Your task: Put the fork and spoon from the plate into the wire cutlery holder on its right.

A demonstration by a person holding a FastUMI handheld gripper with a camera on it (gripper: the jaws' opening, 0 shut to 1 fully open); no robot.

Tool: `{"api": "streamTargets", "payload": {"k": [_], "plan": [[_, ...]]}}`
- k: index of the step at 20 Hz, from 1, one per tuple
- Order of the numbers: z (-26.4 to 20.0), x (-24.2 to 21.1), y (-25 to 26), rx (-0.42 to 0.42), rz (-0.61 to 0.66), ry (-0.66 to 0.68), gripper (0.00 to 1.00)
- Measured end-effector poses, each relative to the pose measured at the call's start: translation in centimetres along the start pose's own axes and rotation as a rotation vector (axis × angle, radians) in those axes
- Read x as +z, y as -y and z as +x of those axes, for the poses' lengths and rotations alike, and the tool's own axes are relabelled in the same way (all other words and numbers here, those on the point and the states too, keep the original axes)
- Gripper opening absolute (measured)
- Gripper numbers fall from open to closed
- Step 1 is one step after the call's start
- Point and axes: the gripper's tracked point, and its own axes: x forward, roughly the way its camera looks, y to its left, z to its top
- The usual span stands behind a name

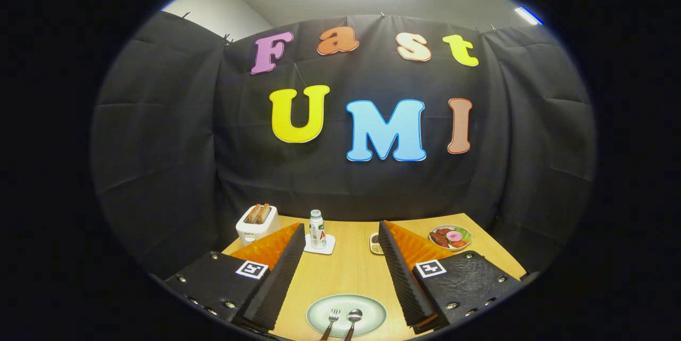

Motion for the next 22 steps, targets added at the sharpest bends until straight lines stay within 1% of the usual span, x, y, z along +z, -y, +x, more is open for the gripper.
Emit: {"api": "streamTargets", "payload": {"k": [5, 8, 11, 14, 17, 19, 22], "plan": [[0.1, -1.5, 0.0, 0.002, 0.007, -0.033, 0.85], [0.4, -4.5, 0.2, -0.005, 0.040, -0.104, 0.85], [0.7, -9.1, 0.1, -0.004, 0.098, -0.221, 0.85], [0.9, -15.2, 0.3, -0.023, 0.137, -0.375, 0.85], [0.5, -21.5, 0.7, -0.065, 0.126, -0.554, 0.86], [0.2, -25.0, 0.5, -0.073, 0.123, -0.653, 0.86], [0.0, -30.2, 0.5, -0.106, 0.140, -0.805, 0.86]]}}
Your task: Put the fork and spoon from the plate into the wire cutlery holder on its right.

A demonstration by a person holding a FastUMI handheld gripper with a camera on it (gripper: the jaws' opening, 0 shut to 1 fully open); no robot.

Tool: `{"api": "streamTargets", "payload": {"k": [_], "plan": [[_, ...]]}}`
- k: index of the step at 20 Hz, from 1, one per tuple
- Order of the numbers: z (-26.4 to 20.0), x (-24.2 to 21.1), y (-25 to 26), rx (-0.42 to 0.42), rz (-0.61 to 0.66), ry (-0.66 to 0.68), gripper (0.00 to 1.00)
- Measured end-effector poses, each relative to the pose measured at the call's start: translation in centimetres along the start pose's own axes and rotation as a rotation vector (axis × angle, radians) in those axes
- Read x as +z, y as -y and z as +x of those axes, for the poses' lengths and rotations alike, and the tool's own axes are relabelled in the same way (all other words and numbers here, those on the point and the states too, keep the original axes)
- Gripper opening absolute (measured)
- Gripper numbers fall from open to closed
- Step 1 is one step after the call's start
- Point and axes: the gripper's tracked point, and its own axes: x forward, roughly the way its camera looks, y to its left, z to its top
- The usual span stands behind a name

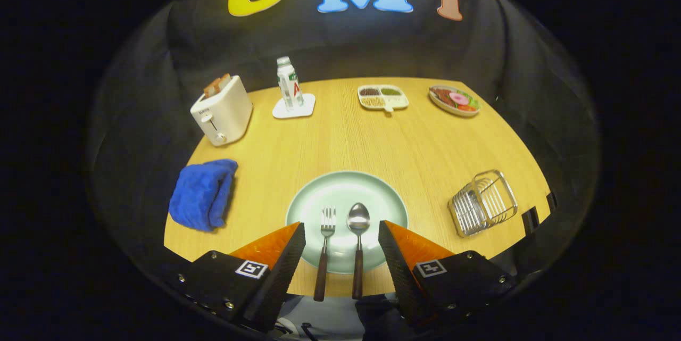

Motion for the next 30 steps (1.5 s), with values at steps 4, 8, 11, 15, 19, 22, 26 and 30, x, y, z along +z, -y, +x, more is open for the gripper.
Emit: {"api": "streamTargets", "payload": {"k": [4, 8, 11, 15, 19, 22, 26, 30], "plan": [[2.8, -3.7, 1.0, -0.048, -0.001, -0.151, 0.86], [4.6, -5.5, 1.7, -0.066, -0.010, -0.236, 0.86], [5.7, -5.7, 1.5, -0.047, -0.010, -0.262, 0.85], [6.9, -6.3, 1.1, -0.021, -0.031, -0.312, 0.68], [7.1, -6.6, 0.7, 0.016, 0.022, -0.314, 0.23], [7.0, -5.8, 0.5, 0.034, 0.052, -0.272, 0.12], [6.8, -5.6, 0.8, -0.007, 0.007, -0.247, 0.12], [6.5, -5.0, 0.6, -0.021, 0.021, -0.229, 0.12]]}}
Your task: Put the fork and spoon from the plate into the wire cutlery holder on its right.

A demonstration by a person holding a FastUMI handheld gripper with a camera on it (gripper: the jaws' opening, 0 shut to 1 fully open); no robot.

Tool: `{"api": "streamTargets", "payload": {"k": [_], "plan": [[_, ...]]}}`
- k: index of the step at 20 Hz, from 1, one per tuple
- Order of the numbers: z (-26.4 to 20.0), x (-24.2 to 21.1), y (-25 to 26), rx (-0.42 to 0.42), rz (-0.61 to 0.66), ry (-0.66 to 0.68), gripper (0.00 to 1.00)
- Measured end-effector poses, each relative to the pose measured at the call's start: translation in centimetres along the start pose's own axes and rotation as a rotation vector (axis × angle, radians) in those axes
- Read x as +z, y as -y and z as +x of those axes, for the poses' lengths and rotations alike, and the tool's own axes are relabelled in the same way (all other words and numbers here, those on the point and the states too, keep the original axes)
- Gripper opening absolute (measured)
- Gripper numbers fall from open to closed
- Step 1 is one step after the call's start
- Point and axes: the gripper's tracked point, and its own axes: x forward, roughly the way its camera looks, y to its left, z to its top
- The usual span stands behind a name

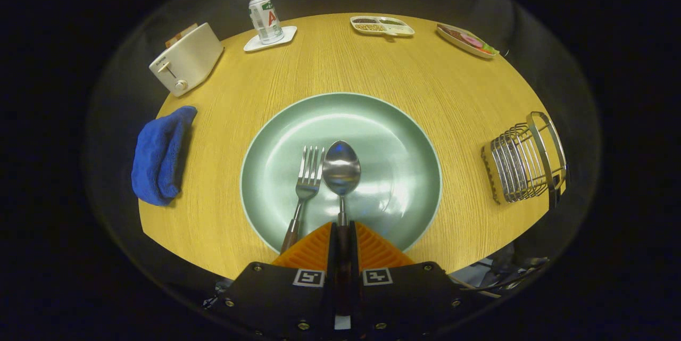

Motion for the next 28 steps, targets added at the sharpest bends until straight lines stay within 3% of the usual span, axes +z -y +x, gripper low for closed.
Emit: {"api": "streamTargets", "payload": {"k": [17, 20, 24, 28], "plan": [[-5.5, 6.5, 1.4, -0.059, 0.085, 0.162, 0.12], [-4.7, 5.3, 1.6, -0.064, 0.078, 0.112, 0.11], [-2.8, 2.6, 0.5, -0.005, 0.068, 0.042, 0.12], [-1.5, 0.4, 0.3, -0.015, 0.015, -0.007, 0.11]]}}
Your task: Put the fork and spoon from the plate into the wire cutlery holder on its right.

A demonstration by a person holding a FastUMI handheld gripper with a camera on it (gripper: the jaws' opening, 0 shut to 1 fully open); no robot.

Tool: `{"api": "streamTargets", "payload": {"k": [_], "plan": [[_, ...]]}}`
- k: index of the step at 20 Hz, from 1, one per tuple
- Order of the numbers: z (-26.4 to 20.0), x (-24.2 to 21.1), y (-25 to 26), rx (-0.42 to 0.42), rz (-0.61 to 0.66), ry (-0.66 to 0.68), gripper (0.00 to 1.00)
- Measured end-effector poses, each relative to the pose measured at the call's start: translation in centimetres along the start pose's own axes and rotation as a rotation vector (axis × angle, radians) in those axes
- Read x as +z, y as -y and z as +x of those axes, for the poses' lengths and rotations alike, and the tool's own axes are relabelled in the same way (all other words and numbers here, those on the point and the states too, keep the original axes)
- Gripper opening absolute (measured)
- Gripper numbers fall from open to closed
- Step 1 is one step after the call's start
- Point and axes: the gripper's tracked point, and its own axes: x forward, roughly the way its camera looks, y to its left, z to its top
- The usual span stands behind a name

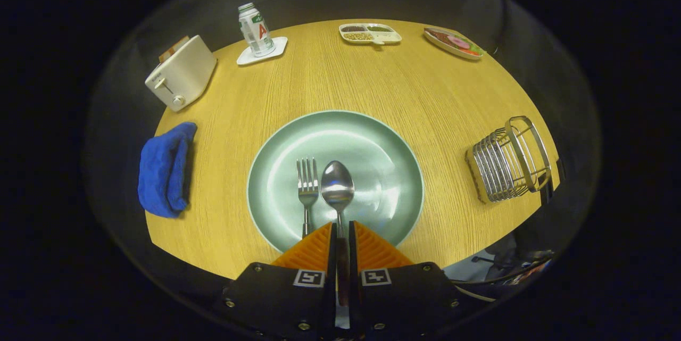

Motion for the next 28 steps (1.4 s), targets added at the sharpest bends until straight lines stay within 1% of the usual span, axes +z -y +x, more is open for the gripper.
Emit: {"api": "streamTargets", "payload": {"k": [1, 5, 8, 11, 13, 15, 16, 17, 22, 25, 28], "plan": [[0.5, -0.4, -0.2, 0.002, -0.011, -0.010, 0.17], [1.6, -1.7, -0.4, -0.002, -0.039, -0.046, 0.17], [2.5, -2.6, -0.7, 0.008, -0.032, -0.075, 0.17], [2.9, -2.0, -0.4, -0.005, -0.012, -0.055, 0.17], [2.6, -1.7, -0.7, -0.006, -0.020, -0.039, 0.15], [2.7, -1.3, -0.9, 0.006, -0.036, -0.018, 0.06], [2.8, -1.2, -0.8, 0.004, -0.040, -0.006, 0.07], [2.8, -1.2, -0.7, -0.001, -0.040, 0.002, 0.01], [2.3, -1.1, -0.3, -0.021, -0.025, 0.008, 0.01], [1.3, 0.0, -0.1, -0.039, -0.033, 0.031, 0.00], [-0.1, 1.5, 0.1, -0.049, -0.010, 0.062, 0.01]]}}
